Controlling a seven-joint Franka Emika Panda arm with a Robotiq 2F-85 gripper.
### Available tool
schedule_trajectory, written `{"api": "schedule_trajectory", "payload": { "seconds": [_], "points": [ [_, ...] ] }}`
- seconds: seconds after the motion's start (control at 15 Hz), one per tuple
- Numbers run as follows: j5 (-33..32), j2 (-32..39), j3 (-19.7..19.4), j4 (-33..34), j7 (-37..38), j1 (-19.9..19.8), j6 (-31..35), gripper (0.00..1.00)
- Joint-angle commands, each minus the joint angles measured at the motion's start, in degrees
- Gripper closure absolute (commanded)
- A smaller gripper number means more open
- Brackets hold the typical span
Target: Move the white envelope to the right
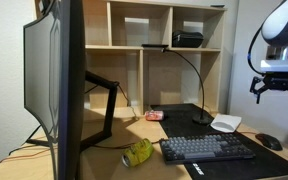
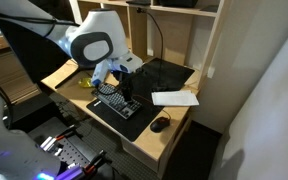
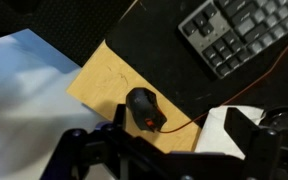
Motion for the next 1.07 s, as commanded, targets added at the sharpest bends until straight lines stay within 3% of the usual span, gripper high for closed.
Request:
{"api": "schedule_trajectory", "payload": {
  "seconds": [0.0,0.2,0.53,0.67,0.73,0.8,0.87,1.0],
  "points": [
    [0.1,3.1,-1.9,1.7,1.2,-0.1,1.7,0.0],
    [0.2,9.9,-4.3,6.6,3.1,0.2,2.9,0.0],
    [2.4,11.7,-4.7,6.7,2.3,1.7,4.0,0.0],
    [14.4,16.6,-6.3,7.8,-3.2,4.5,9.6,0.0],
    [19.2,18.6,-10.9,8.9,-3.9,10.0,11.4,0.0],
    [24.4,18.9,-12.4,9.8,-5.8,12.4,11.6,0.0],
    [29.4,20.3,-8.3,10.9,-8.6,8.8,13.0,0.0],
    [39.5,24.8,-7.6,15.9,-16.0,8.1,11.9,0.0]
  ]
}}
